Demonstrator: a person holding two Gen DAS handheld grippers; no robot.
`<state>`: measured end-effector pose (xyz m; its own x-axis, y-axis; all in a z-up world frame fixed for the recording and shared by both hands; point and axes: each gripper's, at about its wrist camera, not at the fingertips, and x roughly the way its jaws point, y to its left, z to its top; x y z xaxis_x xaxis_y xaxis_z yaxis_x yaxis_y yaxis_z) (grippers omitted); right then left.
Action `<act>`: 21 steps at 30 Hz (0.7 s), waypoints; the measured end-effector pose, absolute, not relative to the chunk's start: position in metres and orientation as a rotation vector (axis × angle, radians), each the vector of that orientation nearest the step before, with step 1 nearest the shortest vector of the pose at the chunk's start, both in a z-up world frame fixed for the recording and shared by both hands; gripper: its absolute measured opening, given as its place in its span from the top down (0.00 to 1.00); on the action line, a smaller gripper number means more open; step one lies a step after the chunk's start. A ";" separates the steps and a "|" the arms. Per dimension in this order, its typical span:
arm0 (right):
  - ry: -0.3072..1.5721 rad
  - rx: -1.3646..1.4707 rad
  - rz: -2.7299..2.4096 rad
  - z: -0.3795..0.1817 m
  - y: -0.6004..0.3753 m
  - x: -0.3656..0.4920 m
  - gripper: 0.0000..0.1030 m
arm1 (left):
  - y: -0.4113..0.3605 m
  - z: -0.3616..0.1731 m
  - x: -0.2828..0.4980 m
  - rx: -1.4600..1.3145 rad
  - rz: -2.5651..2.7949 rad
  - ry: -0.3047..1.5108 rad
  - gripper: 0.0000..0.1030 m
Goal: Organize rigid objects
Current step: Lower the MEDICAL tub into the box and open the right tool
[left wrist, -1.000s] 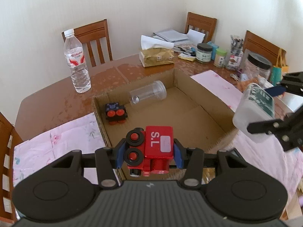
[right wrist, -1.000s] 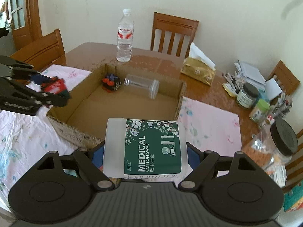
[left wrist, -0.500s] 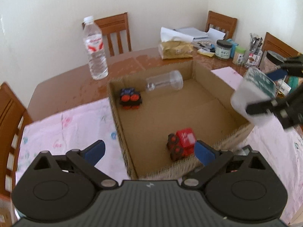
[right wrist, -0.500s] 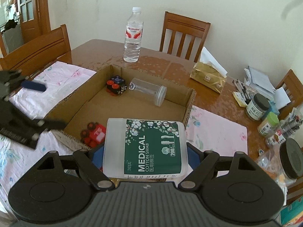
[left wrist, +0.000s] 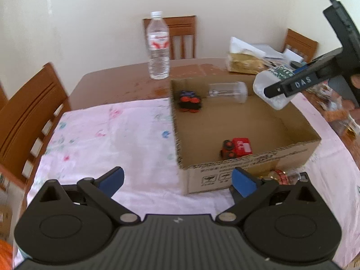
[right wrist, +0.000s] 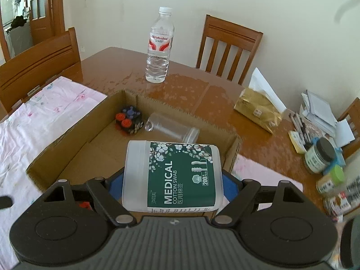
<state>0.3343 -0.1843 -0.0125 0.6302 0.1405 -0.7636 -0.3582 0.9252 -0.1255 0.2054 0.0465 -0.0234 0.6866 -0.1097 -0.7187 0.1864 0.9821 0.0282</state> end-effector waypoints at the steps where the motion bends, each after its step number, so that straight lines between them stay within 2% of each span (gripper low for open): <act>1: 0.836 -0.278 0.286 -0.013 -0.184 0.340 0.16 | 0.048 -0.024 0.204 0.096 -0.147 0.798 0.01; 2: 0.828 -0.277 0.283 -0.013 -0.183 0.347 0.15 | 0.049 -0.024 0.202 0.091 -0.132 0.801 0.01; 4: 0.815 -0.278 0.281 -0.013 -0.182 0.355 0.03 | 0.051 -0.025 0.198 0.084 -0.100 0.808 0.01; 5: 0.804 -0.283 0.273 -0.013 -0.181 0.358 0.00 | 0.052 -0.026 0.196 0.083 -0.090 0.812 0.01; 21: 0.833 -0.233 0.216 -0.013 -0.186 0.318 0.00 | 0.059 -0.035 0.179 0.097 -0.072 0.878 0.01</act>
